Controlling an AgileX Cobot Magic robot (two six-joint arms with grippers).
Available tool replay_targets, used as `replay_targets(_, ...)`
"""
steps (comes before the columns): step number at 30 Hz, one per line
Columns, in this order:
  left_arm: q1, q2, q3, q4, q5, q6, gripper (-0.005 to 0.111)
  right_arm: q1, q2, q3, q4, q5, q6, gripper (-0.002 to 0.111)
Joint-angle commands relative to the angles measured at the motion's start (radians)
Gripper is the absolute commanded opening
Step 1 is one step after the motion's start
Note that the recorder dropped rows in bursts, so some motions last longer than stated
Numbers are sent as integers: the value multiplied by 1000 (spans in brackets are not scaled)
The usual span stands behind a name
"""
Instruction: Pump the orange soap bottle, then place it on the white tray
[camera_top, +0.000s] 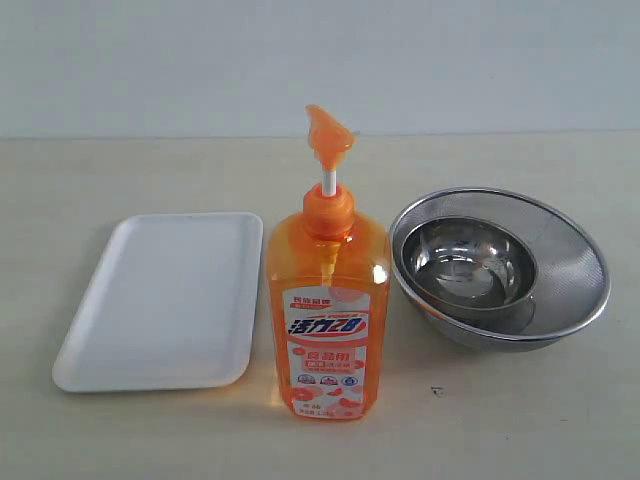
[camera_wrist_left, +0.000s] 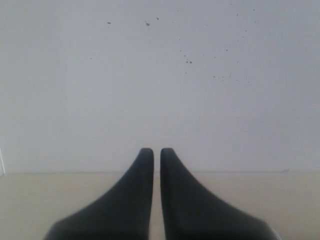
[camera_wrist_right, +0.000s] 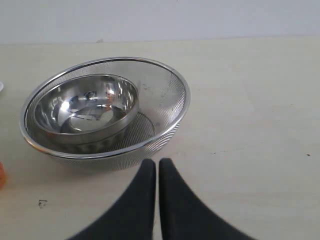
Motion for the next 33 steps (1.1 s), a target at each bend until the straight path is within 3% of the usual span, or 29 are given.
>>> replay_targets(1,-3,4,-15,-13,6,-13,5,-8,-5,-1,-3,-13,0,0)
replay_targets(22,-3,4,-15,-13,-37,-13,5,-8,-5,-1,-3,-13,0,0)
replay_targets(33,-3,4,-15,-108,-45,-13,5,-8,-5,-1,-3,-13,0,0)
